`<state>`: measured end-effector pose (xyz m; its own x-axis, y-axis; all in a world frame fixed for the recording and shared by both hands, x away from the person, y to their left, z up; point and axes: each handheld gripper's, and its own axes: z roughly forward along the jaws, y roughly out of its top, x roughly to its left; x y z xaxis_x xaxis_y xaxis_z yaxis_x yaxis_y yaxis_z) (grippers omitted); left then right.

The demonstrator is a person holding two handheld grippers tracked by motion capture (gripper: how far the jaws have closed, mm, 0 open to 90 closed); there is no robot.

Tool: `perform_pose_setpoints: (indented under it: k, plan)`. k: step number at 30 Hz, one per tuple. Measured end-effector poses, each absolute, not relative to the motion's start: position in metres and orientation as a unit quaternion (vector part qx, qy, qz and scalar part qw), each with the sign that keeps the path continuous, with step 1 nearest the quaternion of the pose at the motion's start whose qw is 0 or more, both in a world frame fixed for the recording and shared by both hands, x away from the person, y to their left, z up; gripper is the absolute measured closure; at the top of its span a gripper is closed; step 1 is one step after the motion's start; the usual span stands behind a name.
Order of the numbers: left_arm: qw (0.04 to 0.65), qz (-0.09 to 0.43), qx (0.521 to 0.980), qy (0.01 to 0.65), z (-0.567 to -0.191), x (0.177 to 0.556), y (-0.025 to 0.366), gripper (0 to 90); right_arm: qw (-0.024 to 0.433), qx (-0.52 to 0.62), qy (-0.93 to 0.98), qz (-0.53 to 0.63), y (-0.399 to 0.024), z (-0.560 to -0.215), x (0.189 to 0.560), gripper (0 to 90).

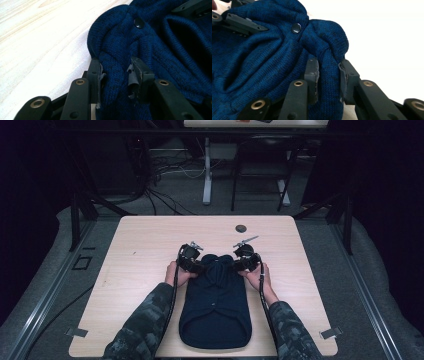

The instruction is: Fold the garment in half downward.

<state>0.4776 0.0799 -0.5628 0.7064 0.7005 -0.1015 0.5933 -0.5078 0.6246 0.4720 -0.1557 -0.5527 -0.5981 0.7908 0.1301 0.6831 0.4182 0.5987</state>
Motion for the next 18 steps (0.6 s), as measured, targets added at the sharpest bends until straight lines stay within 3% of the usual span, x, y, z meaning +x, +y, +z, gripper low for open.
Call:
perform_pose_setpoints:
  k: [9,18]
  plan:
    - [0.341,0.082,0.867,0.354,-0.553,0.471,0.084,64.8,0.124,0.407,0.843,0.329,-0.156,-0.540,0.458,72.2]
    - [0.346,0.075,0.868,0.348,-0.541,0.466,0.088,64.3,0.130,0.391,0.841,0.349,-0.159,-0.526,0.447,72.0]
